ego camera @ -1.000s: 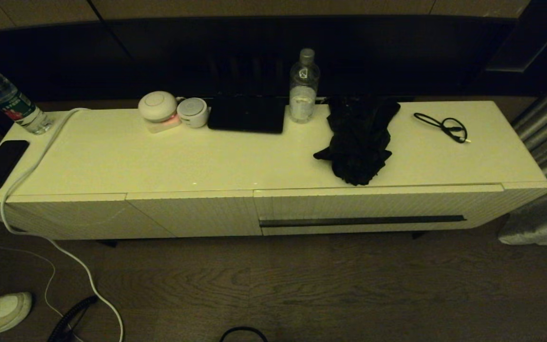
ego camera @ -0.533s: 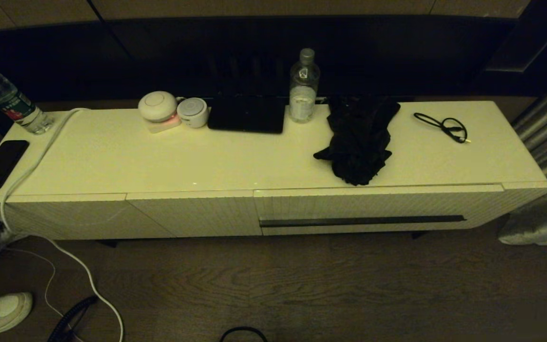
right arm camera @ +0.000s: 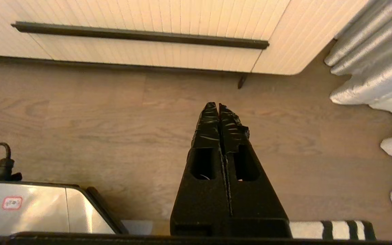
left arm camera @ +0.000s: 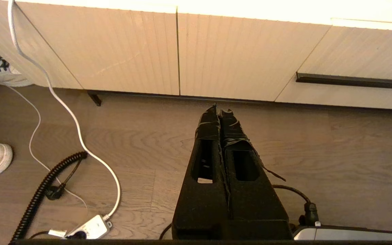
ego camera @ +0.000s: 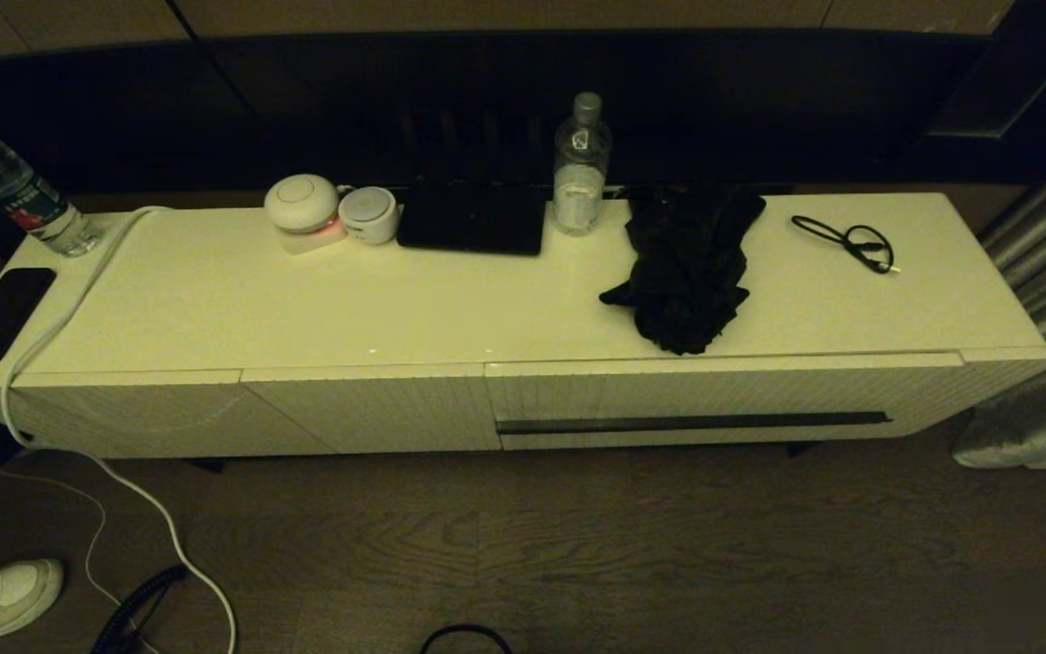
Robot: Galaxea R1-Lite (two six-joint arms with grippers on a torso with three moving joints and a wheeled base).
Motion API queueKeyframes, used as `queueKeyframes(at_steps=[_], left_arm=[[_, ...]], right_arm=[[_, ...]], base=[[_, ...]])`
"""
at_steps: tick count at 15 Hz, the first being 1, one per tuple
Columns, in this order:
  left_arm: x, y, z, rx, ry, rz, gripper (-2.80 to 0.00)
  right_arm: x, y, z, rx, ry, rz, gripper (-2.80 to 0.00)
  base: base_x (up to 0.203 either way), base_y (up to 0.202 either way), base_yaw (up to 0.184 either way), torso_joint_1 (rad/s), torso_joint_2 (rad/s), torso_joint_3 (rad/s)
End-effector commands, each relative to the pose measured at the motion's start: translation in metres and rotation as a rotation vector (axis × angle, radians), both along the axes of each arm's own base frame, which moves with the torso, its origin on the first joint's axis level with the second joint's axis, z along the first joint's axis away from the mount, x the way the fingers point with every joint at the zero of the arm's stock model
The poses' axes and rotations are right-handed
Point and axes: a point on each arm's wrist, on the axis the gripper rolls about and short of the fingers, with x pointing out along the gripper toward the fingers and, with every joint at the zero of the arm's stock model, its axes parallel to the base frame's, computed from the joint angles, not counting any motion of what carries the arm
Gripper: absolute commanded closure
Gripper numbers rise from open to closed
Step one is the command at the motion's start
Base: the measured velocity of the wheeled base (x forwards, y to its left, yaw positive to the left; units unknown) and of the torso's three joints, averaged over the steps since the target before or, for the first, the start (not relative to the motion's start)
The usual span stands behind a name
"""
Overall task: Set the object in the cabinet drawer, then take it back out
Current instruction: Open the drawer
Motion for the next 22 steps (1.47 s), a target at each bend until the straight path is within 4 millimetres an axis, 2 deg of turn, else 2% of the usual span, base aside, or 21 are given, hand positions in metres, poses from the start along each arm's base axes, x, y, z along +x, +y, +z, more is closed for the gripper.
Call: queueKeyframes(at_steps=[1, 3, 5, 7, 9, 12, 16, 19, 21, 22], left_arm=[[0.0, 0.0, 0.0, -0.001, -0.001, 0.001, 0.0], [0.0, 0.0, 0.0, -0.001, -0.002, 0.001, 0.0], [0.0, 0.0, 0.0, -0.001, -0.002, 0.001, 0.0], [0.0, 0.0, 0.0, -0.001, -0.002, 0.001, 0.0], [0.0, 0.0, 0.0, -0.001, -0.001, 0.001, 0.0], [0.0, 0.0, 0.0, -0.001, -0.002, -0.001, 0.0], [0.0, 0.0, 0.0, -0.001, -0.001, 0.001, 0.0], [0.0, 0.0, 0.0, -0.001, -0.002, 0.001, 0.0], [0.0, 0.0, 0.0, -0.001, -0.002, 0.001, 0.0], [0.0, 0.0, 0.0, -0.001, -0.002, 0.001, 0.0]], right_arm=[[-0.001, 0.0, 0.001, 0.0, -0.005, -0.002, 0.0], [-0.002, 0.0, 0.004, 0.0, -0.016, -0.002, 0.0], [-0.008, 0.0, 0.023, -0.001, -0.051, -0.004, 0.0], [-0.013, 0.0, 0.033, -0.002, -0.041, -0.003, 0.0], [-0.02, 0.0, 0.057, 0.0, -0.097, 0.0, 0.0], [-0.015, 0.0, 0.106, 0.005, -0.08, 0.001, 0.0], [0.019, 0.001, 0.173, -0.003, 0.012, 0.045, 0.0], [0.066, 0.003, 0.214, 0.002, 0.17, 0.124, 0.0], [0.099, 0.007, 0.23, 0.009, 0.285, 0.2, 0.0], [0.112, 0.012, 0.231, 0.009, 0.335, 0.251, 0.0]], base=[[0.0, 0.0, 0.0, 0.0, 0.0, 0.0], [0.0, 0.0, 0.0, 0.0, 0.0, 0.0], [0.0, 0.0, 0.0, 0.0, 0.0, 0.0], [0.0, 0.0, 0.0, 0.0, 0.0, 0.0], [0.0, 0.0, 0.0, 0.0, 0.0, 0.0], [0.0, 0.0, 0.0, 0.0, 0.0, 0.0], [0.0, 0.0, 0.0, 0.0, 0.0, 0.0], [0.0, 0.0, 0.0, 0.0, 0.0, 0.0], [0.0, 0.0, 0.0, 0.0, 0.0, 0.0], [0.0, 0.0, 0.0, 0.0, 0.0, 0.0]])
